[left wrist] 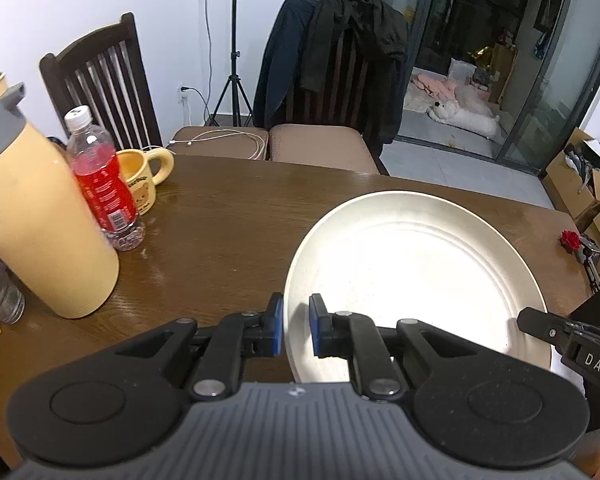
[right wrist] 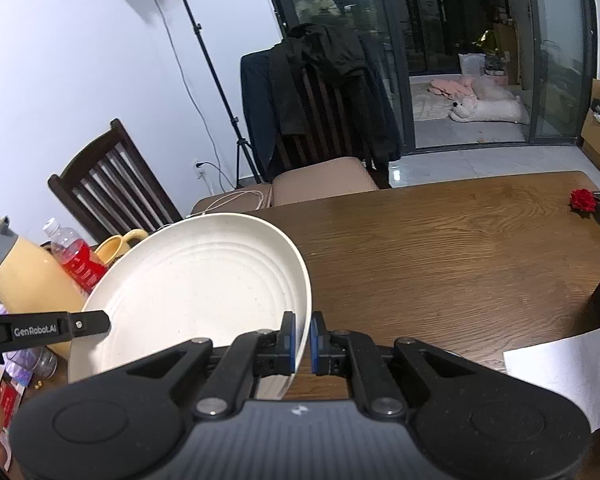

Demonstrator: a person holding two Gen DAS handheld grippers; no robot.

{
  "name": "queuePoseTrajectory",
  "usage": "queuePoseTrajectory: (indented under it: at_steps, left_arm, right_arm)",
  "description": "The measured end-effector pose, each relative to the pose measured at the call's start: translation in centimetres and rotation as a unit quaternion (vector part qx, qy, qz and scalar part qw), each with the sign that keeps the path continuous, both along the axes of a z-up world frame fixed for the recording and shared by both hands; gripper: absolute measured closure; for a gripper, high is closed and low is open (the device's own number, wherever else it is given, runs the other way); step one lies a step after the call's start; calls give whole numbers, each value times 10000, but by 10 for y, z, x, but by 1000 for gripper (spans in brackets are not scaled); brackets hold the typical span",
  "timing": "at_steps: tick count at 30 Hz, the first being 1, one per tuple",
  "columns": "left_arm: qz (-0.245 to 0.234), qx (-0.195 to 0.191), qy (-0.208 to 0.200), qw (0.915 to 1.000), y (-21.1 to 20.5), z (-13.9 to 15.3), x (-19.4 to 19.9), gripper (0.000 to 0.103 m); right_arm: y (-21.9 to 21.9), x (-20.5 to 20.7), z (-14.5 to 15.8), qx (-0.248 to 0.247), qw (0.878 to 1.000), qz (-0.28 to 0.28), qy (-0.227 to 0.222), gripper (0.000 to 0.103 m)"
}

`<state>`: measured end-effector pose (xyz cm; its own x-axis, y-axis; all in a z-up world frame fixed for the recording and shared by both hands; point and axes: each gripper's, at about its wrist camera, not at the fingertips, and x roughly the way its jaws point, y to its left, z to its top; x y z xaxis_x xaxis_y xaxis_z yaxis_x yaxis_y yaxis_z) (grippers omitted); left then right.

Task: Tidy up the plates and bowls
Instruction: 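Carry the held plate past the yellow thermos toward the plate stack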

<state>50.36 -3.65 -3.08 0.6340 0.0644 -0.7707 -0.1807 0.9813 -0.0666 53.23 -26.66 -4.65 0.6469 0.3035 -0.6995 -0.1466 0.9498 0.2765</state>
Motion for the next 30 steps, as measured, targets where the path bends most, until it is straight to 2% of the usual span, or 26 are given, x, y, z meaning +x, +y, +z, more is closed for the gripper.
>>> queuePoseTrajectory:
  at_steps: [11, 30]
  left_arm:
    - [207, -58, -39, 9998, 28, 0, -33, 90]
    - [269, -84, -159, 9995, 63, 9, -98, 90]
  right_arm:
    - [26, -22, 2, 28, 9997, 224, -111, 96]
    - [61, -89, 13, -31, 9992, 367, -182, 96]
